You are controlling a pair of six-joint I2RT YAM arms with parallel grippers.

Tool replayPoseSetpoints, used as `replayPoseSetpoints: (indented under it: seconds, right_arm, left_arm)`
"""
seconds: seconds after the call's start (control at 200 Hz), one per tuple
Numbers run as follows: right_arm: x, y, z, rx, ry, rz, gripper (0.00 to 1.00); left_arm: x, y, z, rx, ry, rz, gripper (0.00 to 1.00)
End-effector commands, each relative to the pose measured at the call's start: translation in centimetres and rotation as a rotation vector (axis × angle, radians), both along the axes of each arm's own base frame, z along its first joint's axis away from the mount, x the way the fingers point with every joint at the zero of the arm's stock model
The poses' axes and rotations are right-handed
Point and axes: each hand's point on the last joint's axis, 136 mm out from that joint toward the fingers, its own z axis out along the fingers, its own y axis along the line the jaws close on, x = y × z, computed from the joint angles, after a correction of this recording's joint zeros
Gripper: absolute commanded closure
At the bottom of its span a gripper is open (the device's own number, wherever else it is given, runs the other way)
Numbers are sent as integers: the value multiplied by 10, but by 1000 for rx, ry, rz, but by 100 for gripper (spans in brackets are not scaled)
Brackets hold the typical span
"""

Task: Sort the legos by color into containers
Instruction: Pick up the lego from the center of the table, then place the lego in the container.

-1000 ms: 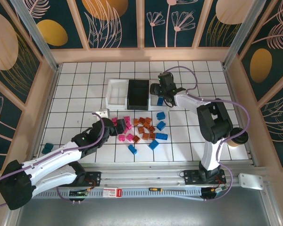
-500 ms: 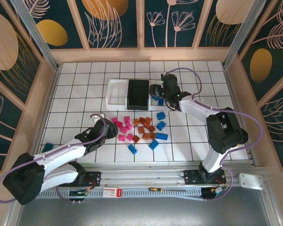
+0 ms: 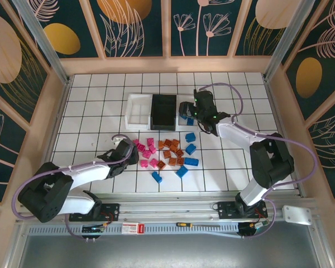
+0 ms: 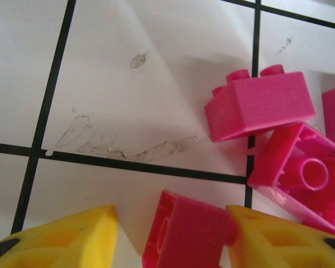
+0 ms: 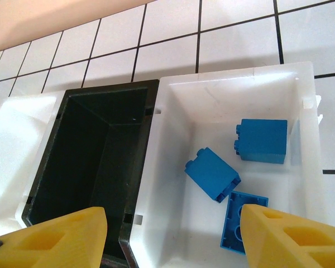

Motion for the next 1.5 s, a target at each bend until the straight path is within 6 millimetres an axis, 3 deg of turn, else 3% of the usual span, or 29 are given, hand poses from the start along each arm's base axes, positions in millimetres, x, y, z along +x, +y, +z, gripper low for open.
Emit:
replayPoseSetpoints:
  seconds: [0.0,0.14,0.22,0.295,0.4,0.49,0.576,0.686,0.716,0.736,0.791,0.851,0.871,1.001,1.086,1.246,1.346,1.491]
  right_arm:
    - [-7,1,16,51,-34,2,36]
    - [-16,-5,17,56,-37,-2,36]
    - [-23,-9,17,58,-36,-7,36]
    - [-31,-13,14,60,-30,-6,36]
    - [-46,-18,6,72,-20,-5,36]
    - [-60,-20,-5,76,-4,-5,36]
    - [-68,-23,-14,77,14,-10,37]
    - [-78,-25,-18,71,24,-10,37]
    - [-80,-25,-17,70,23,-11,37]
    - [-82,-26,-17,71,23,-9,37]
    - [-87,-29,-16,70,21,-14,37]
    - [-92,-32,-14,70,17,-17,37]
    - [-93,-34,-14,70,16,-21,37]
    - [-103,-40,-13,78,11,-23,37]
    - [-108,-41,-11,87,7,-15,37]
    - [-113,-44,-1,112,-23,-7,33]
    - [-115,-41,7,124,-41,13,33]
    - [-114,-35,16,132,-56,40,33]
  left_arm:
    - [21,-6,10,-13,-61,3,53]
    - [27,-7,8,8,-63,1,69]
    - [29,-11,20,-21,-88,-9,78]
    - [33,-16,43,-51,-129,-22,85]
    - [49,-23,88,-69,-212,-28,86]
    - [75,-32,123,-73,-271,-27,86]
    - [105,-40,137,-89,-291,-20,87]
    - [144,-40,136,-69,-287,12,88]
    - [149,-38,124,-60,-264,18,88]
    - [160,-41,133,-74,-283,20,88]
    - [175,-39,126,-69,-271,38,89]
    - [188,-38,121,-61,-262,48,89]
    - [192,-38,110,-48,-240,51,89]
    - [208,-36,86,-19,-196,67,89]
    - [213,-34,77,-9,-184,78,81]
    - [216,-39,82,-37,-201,66,44]
    - [214,-42,102,-71,-232,51,34]
    - [195,-49,154,-185,-322,6,22]
